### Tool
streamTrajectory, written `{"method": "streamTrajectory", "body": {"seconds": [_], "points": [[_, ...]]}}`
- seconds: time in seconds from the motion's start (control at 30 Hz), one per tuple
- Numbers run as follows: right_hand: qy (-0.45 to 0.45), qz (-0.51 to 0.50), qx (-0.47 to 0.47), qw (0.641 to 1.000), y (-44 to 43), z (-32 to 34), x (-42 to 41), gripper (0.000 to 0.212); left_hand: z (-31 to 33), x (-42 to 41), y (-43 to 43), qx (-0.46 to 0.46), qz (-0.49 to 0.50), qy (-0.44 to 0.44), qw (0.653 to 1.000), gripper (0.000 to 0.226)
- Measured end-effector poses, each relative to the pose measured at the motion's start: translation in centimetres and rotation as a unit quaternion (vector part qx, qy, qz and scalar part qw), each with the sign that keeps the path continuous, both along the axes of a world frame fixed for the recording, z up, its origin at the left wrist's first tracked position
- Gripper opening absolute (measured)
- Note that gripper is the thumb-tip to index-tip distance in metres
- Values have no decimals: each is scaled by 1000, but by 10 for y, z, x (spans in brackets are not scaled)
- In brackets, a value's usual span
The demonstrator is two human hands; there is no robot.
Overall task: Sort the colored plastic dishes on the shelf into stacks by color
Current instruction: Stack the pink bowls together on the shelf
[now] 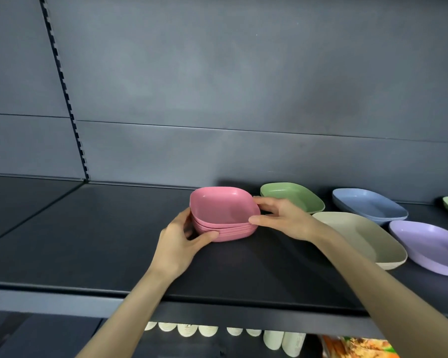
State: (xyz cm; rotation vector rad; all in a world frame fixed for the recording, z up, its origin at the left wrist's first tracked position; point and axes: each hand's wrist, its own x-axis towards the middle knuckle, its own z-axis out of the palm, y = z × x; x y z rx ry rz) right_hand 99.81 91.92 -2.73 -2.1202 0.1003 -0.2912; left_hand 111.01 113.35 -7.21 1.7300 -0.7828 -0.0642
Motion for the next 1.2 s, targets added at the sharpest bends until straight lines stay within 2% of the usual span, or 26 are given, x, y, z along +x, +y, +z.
{"method": "streamTrajectory", "body": {"seconds": [0.13,0.43,0.7,0.8,0.9,0.97,1.07,1.2], "points": [[12,1,12,1000,1,0,0,41,0,0,2,-13,-7,11,1000,70],[1,-2,20,1000,2,0,3,39,1,2,2,7,2,19,1000,60],[13,-33,-29,999,6,1,1,35,3,0,3,34,19,4,999,57],[41,-49,-87,994,10,5,-1,40,7,-7,5,48,49,-14,998,49],[72,-68,-173,980,13,14,-4,44,14,-14,12,106,71,-67,989,41],[81,-93,-225,967,10,23,-9,43,23,-16,16,157,99,-123,975,45],[66,-136,-248,957,1,39,-22,29,49,-23,12,193,83,-203,956,50],[69,-186,-317,927,-13,71,-60,50,90,-41,-20,258,14,-303,917,55]]}}
